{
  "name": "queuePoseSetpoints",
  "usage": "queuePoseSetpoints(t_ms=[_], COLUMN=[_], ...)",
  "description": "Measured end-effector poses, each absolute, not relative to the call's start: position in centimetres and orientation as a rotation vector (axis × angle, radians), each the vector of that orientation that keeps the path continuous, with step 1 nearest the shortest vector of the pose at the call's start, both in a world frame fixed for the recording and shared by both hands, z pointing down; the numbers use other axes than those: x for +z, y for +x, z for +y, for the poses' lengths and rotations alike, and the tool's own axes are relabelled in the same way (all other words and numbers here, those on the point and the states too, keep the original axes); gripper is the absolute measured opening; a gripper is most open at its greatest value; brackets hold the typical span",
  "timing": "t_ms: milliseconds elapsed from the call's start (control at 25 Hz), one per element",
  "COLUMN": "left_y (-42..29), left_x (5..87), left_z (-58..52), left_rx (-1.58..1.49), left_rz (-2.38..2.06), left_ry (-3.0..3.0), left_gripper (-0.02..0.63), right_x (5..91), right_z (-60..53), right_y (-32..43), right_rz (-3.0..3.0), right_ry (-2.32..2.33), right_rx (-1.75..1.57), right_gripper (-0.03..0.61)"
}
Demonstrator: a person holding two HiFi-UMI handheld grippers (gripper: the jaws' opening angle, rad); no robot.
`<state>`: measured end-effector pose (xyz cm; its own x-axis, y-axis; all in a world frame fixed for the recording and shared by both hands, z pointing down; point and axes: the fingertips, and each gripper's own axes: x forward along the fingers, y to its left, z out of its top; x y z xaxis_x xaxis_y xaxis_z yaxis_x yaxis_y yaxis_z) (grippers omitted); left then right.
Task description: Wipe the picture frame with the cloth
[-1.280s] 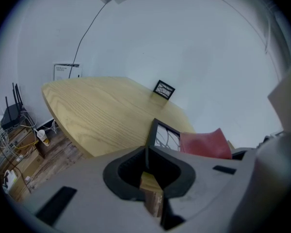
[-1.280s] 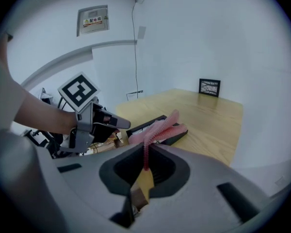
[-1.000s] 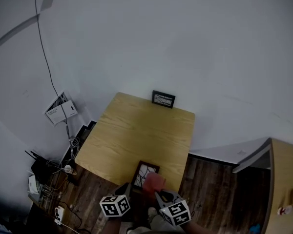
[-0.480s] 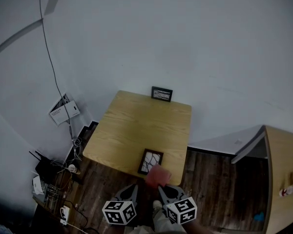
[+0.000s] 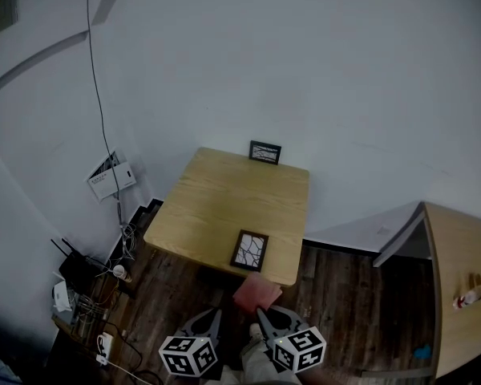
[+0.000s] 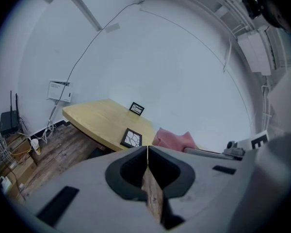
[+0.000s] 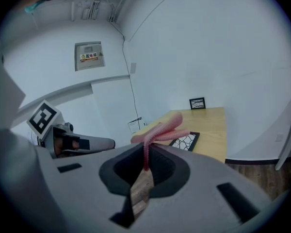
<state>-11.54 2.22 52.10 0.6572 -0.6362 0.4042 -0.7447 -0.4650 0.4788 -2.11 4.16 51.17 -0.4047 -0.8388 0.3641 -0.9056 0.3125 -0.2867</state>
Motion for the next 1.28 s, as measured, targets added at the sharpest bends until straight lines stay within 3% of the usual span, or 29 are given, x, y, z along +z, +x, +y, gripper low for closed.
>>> queuePoseSetpoints(t_ms=[520, 1280], left_y=[-16.6, -16.3], left_x=[51.6, 50.6], left_z=[7.7, 7.3], left_rx=[0.228, 0.191], left_rz=[-1.091, -1.091], left_ry=[2.275, 2.292], left_gripper=[0.003, 0.003], right_x=[49.2, 47.9], right_z=[9.7, 9.4], right_y=[-7.1, -7.6], right_rz=[-2.486, -2.492], right_ry=[1.615, 1.612], right_rx=[0.620, 0.542], right_gripper=[0.011, 0.009])
